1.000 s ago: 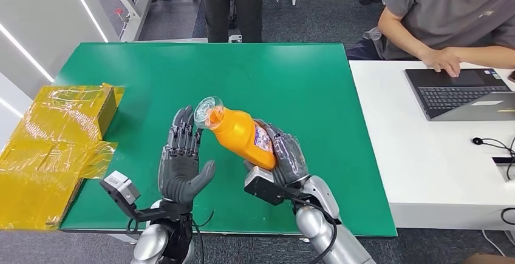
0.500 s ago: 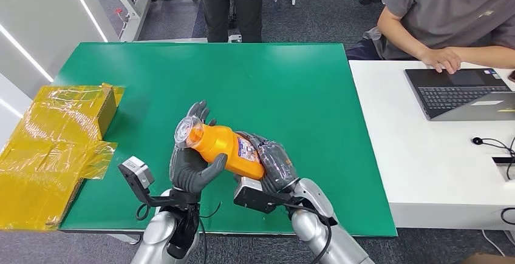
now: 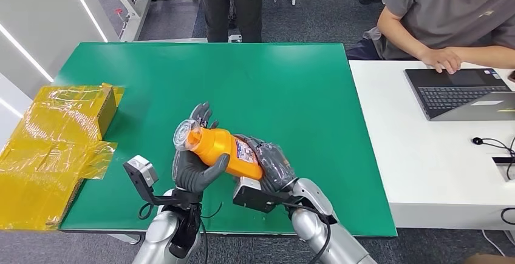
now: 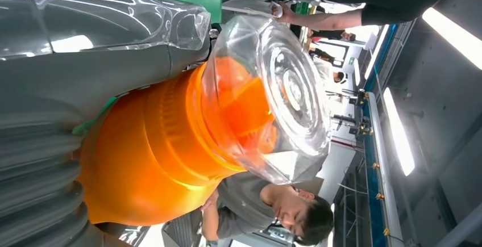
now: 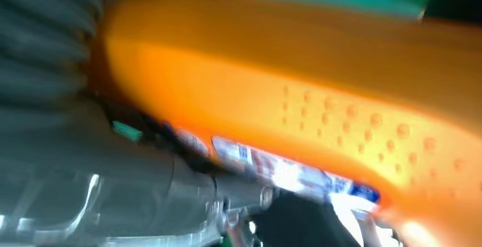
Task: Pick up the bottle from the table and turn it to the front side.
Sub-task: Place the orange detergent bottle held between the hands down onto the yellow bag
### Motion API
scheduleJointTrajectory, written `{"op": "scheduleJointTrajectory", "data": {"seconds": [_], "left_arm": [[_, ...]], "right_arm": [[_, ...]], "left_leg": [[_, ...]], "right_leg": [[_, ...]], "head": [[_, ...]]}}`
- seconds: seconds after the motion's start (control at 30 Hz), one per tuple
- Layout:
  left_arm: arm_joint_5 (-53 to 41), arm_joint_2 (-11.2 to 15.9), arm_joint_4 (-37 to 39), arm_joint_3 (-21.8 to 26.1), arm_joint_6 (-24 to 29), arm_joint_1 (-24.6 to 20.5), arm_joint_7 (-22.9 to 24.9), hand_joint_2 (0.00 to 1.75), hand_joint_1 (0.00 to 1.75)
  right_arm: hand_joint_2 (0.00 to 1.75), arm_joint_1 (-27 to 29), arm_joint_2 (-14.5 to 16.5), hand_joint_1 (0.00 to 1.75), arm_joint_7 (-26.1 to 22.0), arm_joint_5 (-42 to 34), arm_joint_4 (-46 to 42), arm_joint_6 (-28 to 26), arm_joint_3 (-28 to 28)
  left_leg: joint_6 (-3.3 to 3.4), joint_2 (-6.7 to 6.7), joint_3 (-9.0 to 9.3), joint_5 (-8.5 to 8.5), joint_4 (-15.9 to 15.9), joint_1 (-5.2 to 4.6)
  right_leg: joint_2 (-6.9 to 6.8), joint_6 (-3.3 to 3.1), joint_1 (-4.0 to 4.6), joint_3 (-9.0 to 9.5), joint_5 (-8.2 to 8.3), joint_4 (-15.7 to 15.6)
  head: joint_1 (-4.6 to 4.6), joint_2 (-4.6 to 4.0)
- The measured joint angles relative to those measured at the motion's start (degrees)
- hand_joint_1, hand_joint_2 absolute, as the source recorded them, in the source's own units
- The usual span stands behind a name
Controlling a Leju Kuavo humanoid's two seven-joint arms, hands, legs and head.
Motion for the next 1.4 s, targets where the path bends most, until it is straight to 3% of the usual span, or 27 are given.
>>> {"op": "scheduleJointTrajectory", "data": {"seconds": [0.17,0.53,0.57,0.67,0.7,1.4], "left_arm": [[-0.07,-0.03,1.01,0.54,0.13,-0.91,-0.42,1.75,0.00],[-3.01,-0.54,1.74,1.49,4.80,-1.98,-0.90,1.75,0.03],[-2.90,-0.54,1.90,1.50,5.14,-2.28,-0.98,1.75,0.23],[-2.57,-0.55,2.44,1.51,5.86,-2.79,-1.36,1.75,1.51],[-2.54,-0.57,2.59,1.52,5.96,-2.80,-1.49,1.75,1.75],[-4.48,-1.42,0.65,2.48,4.87,0.12,-1.71,1.75,1.75]], "right_arm": [[1.75,-1.44,-0.30,1.75,0.82,-0.03,2.39,4.39,0.72],[1.75,-5.65,0.37,1.75,-1.02,-0.14,7.21,8.09,2.16],[1.75,-6.11,0.53,1.75,-1.20,-0.27,7.69,8.47,2.37],[1.75,-7.35,0.97,1.75,-1.66,-0.54,9.25,9.06,2.82],[1.75,-7.62,1.08,1.75,-1.86,-0.55,9.72,9.08,2.91],[1.75,-7.13,1.43,1.75,-2.64,0.65,10.06,7.12,3.09]], "left_leg": [[0.00,0.02,0.01,0.00,0.00,0.00],[0.00,0.03,0.00,0.00,0.00,0.00],[0.00,0.03,0.00,0.00,0.00,0.00],[0.00,0.03,0.00,0.01,0.00,0.00],[0.00,0.03,0.00,0.01,0.00,0.00],[-0.02,0.03,-0.02,0.00,0.00,0.00]], "right_leg": [[0.03,-0.01,0.00,0.00,0.01,0.00],[0.05,-0.01,0.00,-0.02,0.01,0.01],[0.05,-0.01,0.00,-0.02,0.01,0.01],[0.05,-0.01,0.00,-0.01,0.01,0.01],[0.05,-0.01,0.00,-0.01,0.01,0.01],[0.06,-0.01,0.00,-0.03,0.01,0.03]], "head": [[0.01,0.00],[0.01,0.00],[0.01,0.00],[0.01,0.00],[0.01,0.00],[0.01,0.00]]}}
